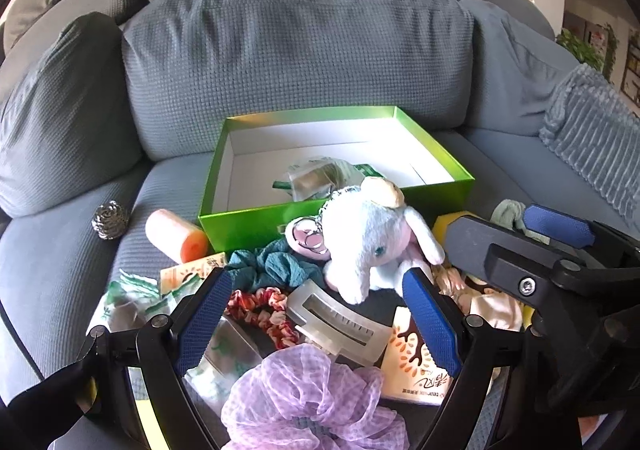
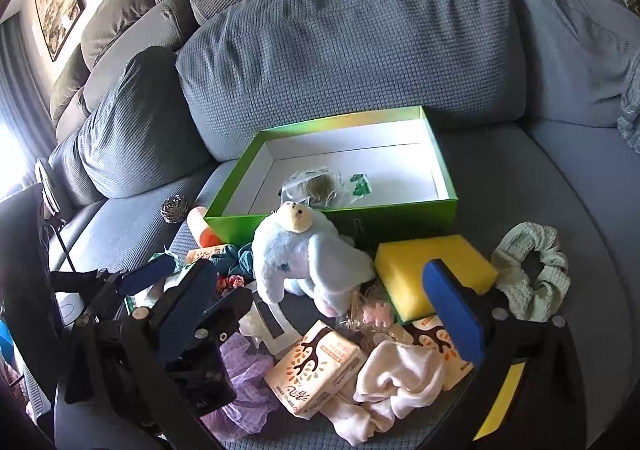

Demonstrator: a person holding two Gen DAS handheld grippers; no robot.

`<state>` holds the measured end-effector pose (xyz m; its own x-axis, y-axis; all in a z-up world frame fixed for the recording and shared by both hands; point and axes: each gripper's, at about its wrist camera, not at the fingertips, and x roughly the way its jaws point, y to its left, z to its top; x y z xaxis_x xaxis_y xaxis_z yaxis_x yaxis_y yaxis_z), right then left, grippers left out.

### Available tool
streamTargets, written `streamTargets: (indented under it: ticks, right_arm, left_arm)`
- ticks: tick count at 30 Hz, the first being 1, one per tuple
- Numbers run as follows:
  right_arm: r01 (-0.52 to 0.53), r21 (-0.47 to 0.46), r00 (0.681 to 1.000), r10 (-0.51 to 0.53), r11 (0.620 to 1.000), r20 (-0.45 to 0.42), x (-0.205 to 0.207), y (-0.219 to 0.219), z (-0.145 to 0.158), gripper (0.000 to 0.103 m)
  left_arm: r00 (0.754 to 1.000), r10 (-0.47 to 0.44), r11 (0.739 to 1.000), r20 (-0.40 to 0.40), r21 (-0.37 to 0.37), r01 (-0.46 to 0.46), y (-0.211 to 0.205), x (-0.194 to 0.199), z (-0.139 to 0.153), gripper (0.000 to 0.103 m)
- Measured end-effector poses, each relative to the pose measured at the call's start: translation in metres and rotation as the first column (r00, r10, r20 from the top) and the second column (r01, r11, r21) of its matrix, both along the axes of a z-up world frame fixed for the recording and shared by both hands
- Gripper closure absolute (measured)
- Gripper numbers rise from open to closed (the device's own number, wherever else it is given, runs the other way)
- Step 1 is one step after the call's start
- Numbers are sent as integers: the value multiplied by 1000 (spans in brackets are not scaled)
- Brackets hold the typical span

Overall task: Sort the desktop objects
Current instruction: 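Withdraw the right gripper and reach toward the white plush elephant, then close the right gripper on the white plush elephant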

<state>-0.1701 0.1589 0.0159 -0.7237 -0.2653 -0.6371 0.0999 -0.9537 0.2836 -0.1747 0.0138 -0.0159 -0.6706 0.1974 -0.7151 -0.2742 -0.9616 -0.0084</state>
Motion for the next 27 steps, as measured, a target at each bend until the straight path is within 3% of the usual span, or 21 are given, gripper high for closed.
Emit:
streamTargets:
  ticks: [16,27]
  right_arm:
    - [-33,-32,999,34,999,34,-24,-10,-20,0]
    - [-38,-66,998,42,997,55,-40,-9,-33,2]
  left_arm:
    - [999,-29,996,38,83,26,-4,-24,-13,15]
    - [997,-52,995,52,86,47,-1,-36,-22,15]
